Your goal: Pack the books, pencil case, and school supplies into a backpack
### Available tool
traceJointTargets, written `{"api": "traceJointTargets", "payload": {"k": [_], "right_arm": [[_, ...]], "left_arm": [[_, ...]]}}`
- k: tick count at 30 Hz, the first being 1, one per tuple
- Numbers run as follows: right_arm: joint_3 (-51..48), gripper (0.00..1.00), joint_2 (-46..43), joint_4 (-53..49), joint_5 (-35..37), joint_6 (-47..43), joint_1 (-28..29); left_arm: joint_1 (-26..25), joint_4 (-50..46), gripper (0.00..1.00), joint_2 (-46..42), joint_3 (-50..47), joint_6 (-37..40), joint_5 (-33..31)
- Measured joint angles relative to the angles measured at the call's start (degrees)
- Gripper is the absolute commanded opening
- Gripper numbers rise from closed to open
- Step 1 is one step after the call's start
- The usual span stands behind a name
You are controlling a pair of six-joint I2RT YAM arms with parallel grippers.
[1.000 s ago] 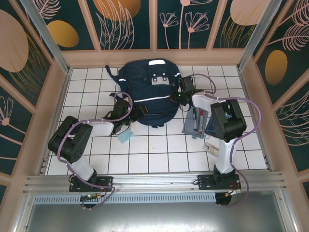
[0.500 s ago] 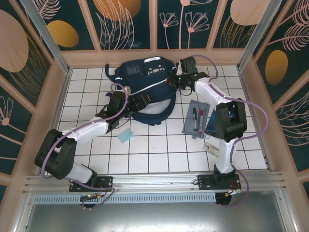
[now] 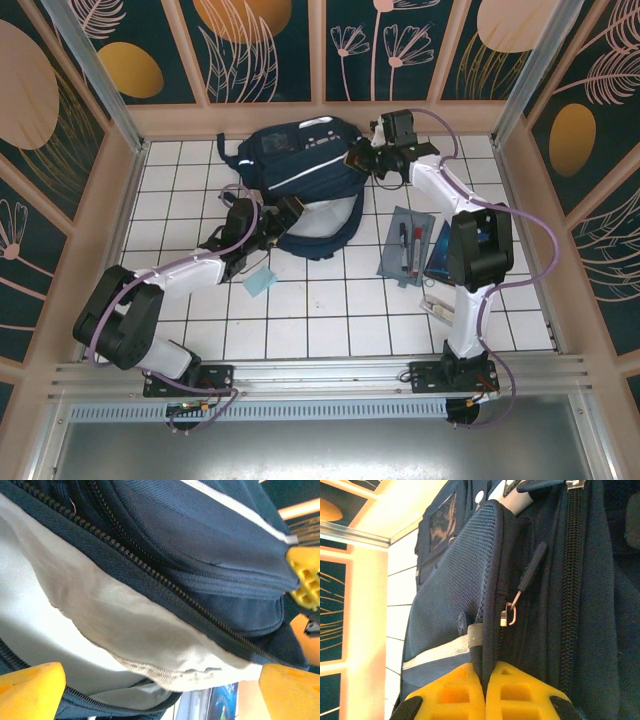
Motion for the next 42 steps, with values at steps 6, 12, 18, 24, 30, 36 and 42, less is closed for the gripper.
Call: {"api": "traceJointTargets", "payload": {"k": [6, 12, 18, 24, 30, 36, 42], "right_arm": [[-3.0, 0.00, 0.0, 2.0, -2.3, 1.2, 0.0], [-5.2, 0.00, 0.0, 5.3, -4.5, 1.1, -0.4], [-7.1, 0.00, -0.2, 7.6, -4.5, 0.8, -0.7], [-8.7, 0.67, -0.3, 8.0, -3.6, -0.2, -1.1], [-9.8, 0.85, -5.3, 2.5, 0.5, -4.5, -1.2], [-21.3, 0.85, -19.0, -3.6, 9.6, -7.9, -8.2], [-34.6, 0.86, -30.2, -7.8, 20.1, -8.5, -22.5]], "left_arm": [[0.0, 6.7, 0.99, 3.8, 0.6, -3.6, -5.0], [0.1, 9.8, 0.86, 7.1, 2.5, -4.5, -8.1], [0.2, 12.0, 0.02, 9.6, 2.6, -5.4, -8.4], [0.3, 15.1, 0.00, 9.7, 2.8, -7.1, -7.8], [-0.6, 18.3, 0.00, 12.2, 5.8, -10.6, -6.9], [-1.9, 21.4, 0.00, 13.5, 7.9, -11.8, -7.4], [-2.0, 23.7, 0.00, 14.4, 7.9, -12.5, -7.6]]}}
